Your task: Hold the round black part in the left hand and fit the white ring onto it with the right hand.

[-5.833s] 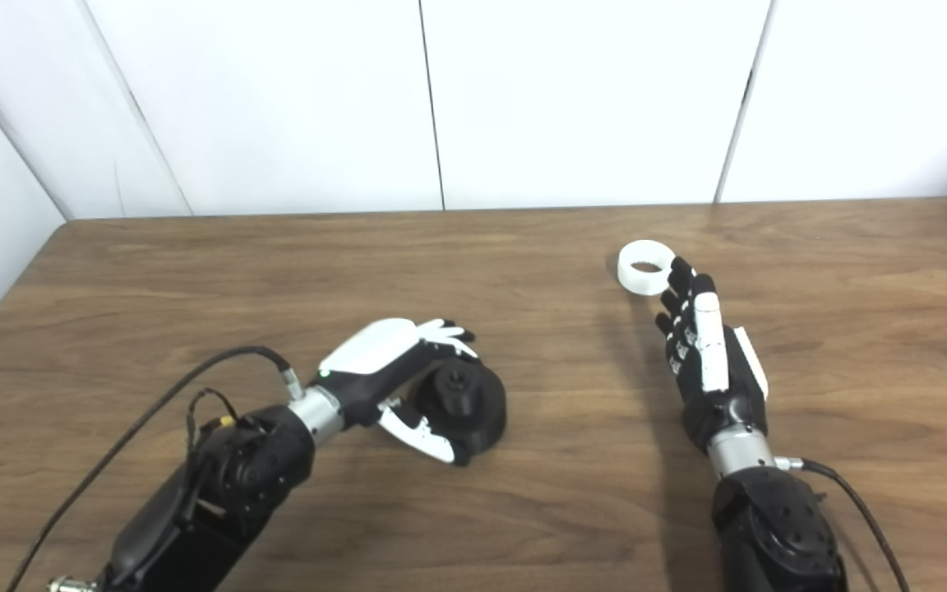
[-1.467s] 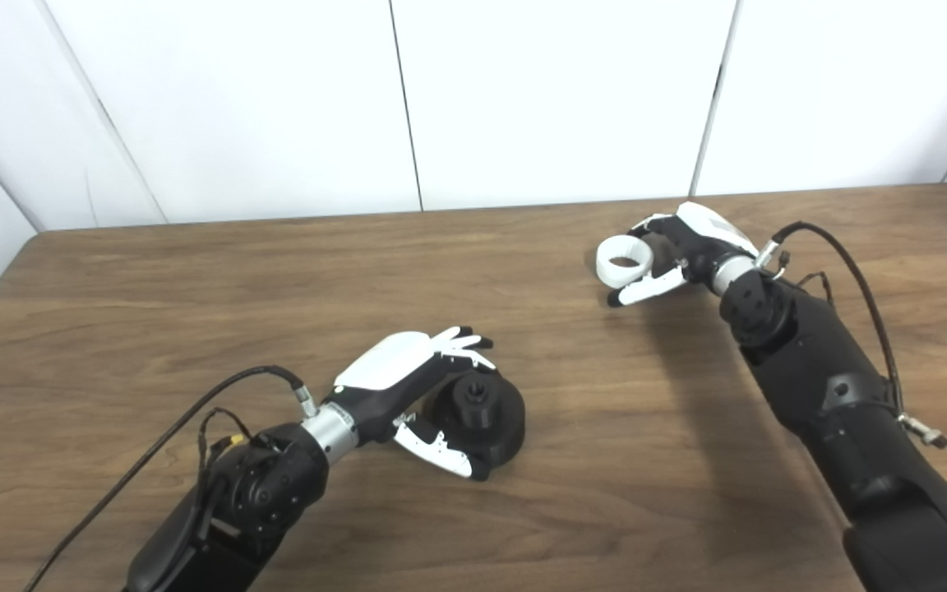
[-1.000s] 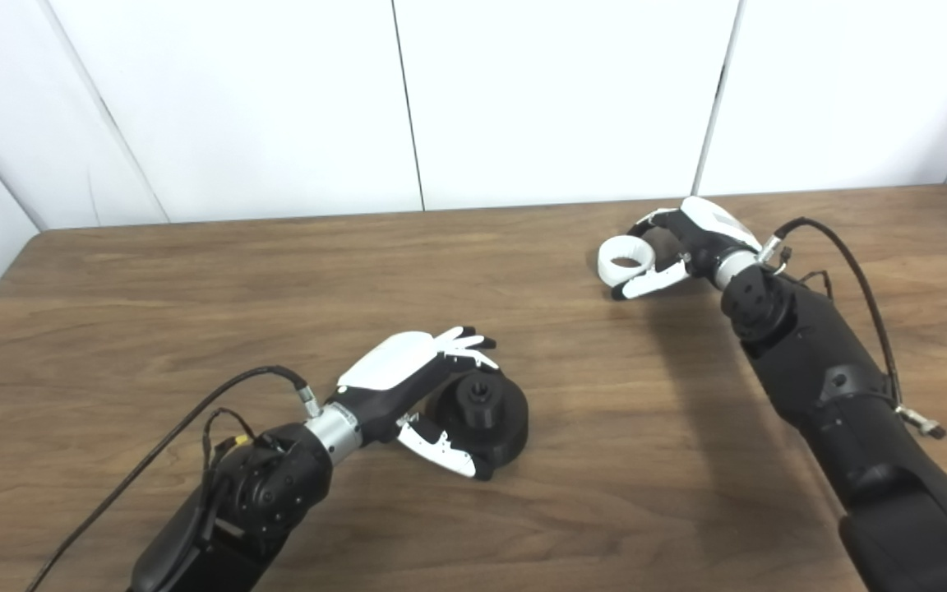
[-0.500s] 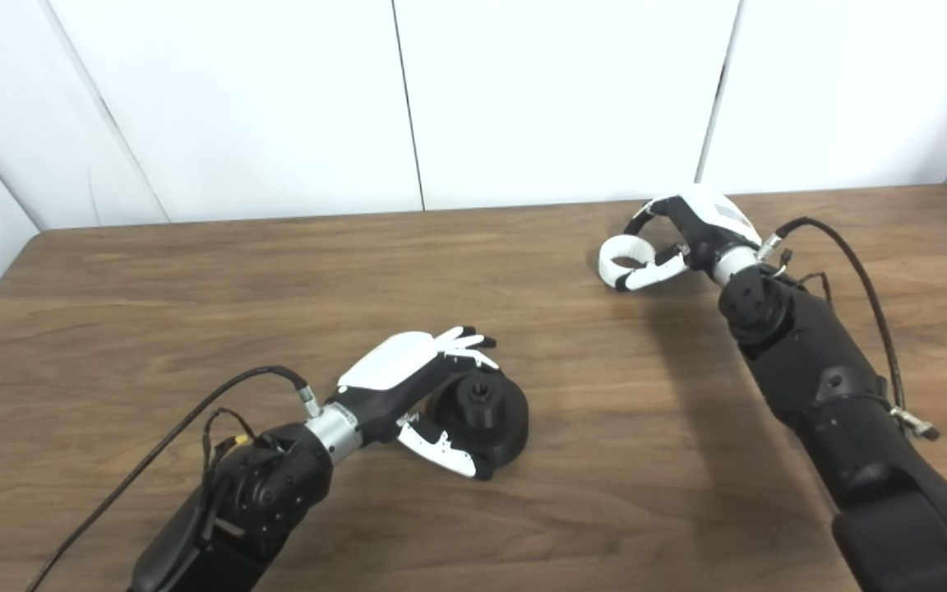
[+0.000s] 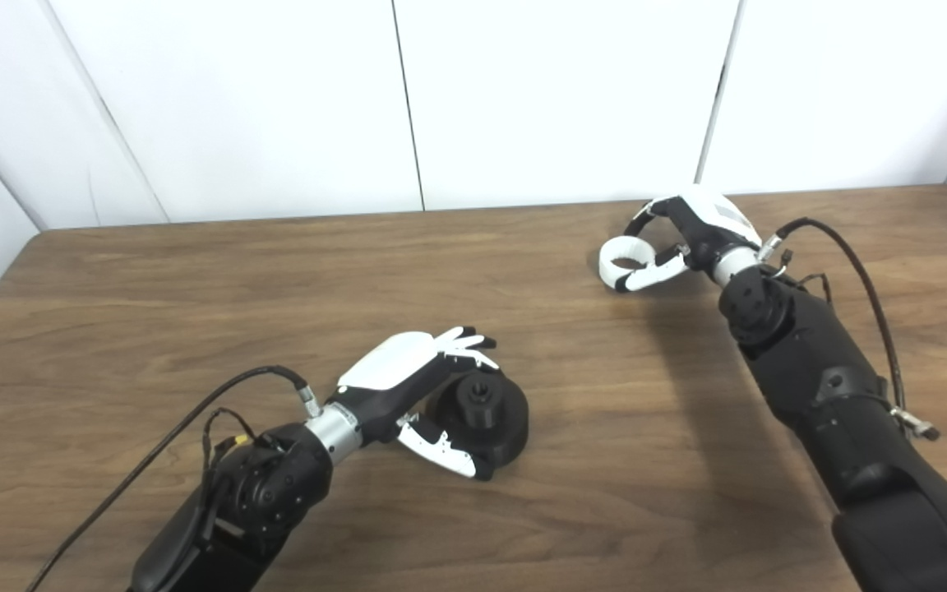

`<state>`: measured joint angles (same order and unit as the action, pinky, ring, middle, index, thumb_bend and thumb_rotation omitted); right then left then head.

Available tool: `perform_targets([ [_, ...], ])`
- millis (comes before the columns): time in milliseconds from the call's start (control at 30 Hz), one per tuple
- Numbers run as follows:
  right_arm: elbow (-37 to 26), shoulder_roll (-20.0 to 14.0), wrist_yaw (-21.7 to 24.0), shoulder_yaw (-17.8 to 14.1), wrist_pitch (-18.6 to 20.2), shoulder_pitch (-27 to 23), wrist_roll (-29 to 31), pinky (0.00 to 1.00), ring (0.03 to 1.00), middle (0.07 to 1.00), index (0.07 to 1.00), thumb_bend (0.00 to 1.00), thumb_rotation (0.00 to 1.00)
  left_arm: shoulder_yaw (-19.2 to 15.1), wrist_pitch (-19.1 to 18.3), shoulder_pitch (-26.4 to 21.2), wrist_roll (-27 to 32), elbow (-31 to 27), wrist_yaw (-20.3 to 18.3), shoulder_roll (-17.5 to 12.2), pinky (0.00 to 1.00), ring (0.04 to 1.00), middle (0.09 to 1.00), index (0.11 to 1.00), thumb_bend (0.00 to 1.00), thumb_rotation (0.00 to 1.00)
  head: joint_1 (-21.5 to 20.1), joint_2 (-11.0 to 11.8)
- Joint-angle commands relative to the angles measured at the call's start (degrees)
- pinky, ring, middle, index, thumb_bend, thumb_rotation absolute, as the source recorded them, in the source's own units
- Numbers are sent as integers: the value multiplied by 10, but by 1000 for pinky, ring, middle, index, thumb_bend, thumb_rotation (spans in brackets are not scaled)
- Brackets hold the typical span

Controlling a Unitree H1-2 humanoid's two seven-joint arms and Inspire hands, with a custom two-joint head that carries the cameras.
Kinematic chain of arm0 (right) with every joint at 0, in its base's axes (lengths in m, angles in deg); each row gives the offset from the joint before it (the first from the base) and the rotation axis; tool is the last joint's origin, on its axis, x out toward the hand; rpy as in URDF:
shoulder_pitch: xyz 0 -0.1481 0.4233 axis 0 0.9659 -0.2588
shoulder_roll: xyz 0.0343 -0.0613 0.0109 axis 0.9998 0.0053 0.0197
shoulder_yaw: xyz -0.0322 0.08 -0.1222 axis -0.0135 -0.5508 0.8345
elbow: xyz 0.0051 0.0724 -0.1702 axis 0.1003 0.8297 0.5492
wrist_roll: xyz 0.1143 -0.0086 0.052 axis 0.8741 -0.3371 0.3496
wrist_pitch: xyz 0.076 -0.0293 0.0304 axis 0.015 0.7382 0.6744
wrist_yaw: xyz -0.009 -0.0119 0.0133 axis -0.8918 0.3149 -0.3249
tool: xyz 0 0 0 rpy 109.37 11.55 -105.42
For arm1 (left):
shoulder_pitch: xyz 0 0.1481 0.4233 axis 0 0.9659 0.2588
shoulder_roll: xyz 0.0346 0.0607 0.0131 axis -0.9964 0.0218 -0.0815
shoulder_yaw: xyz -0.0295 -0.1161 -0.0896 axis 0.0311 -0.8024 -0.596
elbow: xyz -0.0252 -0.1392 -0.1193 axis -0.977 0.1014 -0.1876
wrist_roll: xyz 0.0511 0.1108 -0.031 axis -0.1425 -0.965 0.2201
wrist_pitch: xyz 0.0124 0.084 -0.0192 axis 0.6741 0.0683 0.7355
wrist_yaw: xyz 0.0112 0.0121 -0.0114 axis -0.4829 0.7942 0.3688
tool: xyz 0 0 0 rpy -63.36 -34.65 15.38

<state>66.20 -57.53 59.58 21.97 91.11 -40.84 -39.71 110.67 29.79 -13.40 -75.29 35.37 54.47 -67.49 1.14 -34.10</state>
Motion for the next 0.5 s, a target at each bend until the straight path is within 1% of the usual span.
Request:
perform_targets([
  [0, -12, -5, -14, -7, -20, -35, 1, 876, 950, 875, 626, 799, 202, 6, -3, 0, -4, 16, -15, -3, 887, 1000, 945, 697, 907, 339, 0, -1],
  [167, -13, -6, -17, -6, -26, -34, 0, 869, 944, 868, 622, 804, 195, 7, -4, 0, -6, 16, -16, -3, 879, 1000, 946, 701, 899, 341, 1, -1],
  [467, -48, -12, -6, -4, -17, -24, -6, 878, 944, 871, 625, 804, 207, 9, -4, 0, -7, 18, -17, -3, 874, 996, 948, 702, 900, 340, 0, -2],
])
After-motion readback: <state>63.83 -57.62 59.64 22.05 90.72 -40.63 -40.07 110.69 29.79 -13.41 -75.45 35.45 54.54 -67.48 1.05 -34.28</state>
